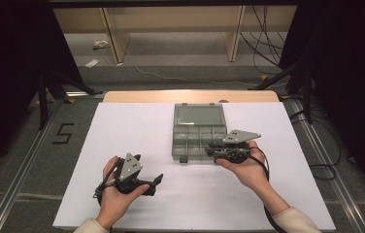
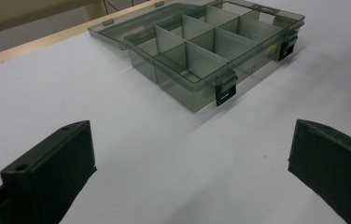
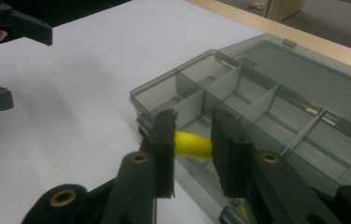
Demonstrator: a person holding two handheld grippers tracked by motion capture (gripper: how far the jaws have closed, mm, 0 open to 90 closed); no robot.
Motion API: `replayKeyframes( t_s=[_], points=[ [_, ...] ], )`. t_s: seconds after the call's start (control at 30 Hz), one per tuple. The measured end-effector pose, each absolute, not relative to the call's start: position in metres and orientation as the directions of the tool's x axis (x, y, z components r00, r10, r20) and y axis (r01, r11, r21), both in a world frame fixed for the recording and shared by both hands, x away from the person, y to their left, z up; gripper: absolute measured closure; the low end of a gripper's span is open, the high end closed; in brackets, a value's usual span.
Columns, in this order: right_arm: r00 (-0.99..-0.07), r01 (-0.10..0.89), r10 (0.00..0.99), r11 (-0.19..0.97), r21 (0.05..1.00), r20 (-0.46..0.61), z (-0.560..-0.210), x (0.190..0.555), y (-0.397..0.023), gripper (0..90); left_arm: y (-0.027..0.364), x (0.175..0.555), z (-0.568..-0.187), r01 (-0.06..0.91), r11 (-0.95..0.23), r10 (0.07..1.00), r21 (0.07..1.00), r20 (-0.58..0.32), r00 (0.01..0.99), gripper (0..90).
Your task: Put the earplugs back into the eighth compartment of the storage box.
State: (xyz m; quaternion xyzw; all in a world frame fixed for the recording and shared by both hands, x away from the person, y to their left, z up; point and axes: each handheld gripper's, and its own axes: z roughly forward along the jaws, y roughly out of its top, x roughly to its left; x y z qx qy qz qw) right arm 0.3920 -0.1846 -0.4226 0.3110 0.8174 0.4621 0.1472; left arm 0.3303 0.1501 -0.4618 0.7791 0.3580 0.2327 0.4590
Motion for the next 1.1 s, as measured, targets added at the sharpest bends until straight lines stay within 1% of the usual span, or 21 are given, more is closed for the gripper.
replayKeyframes(
  t_s=[0.53,1.1],
  points=[
    [-0.723,0.379,0.689,0.336,0.862,0.049,-0.414,0.405,-0.201,72.1,0.150,0.331,-0.462,0.347,-0.318,0.774,0.882,0.030,0.633,0.0],
    [-0.681,0.409,0.731,0.319,0.855,0.053,-0.420,0.420,-0.215,72.1,0.150,0.331,-0.463,0.348,-0.319,0.774,0.882,0.031,0.632,0.0]
  ],
)
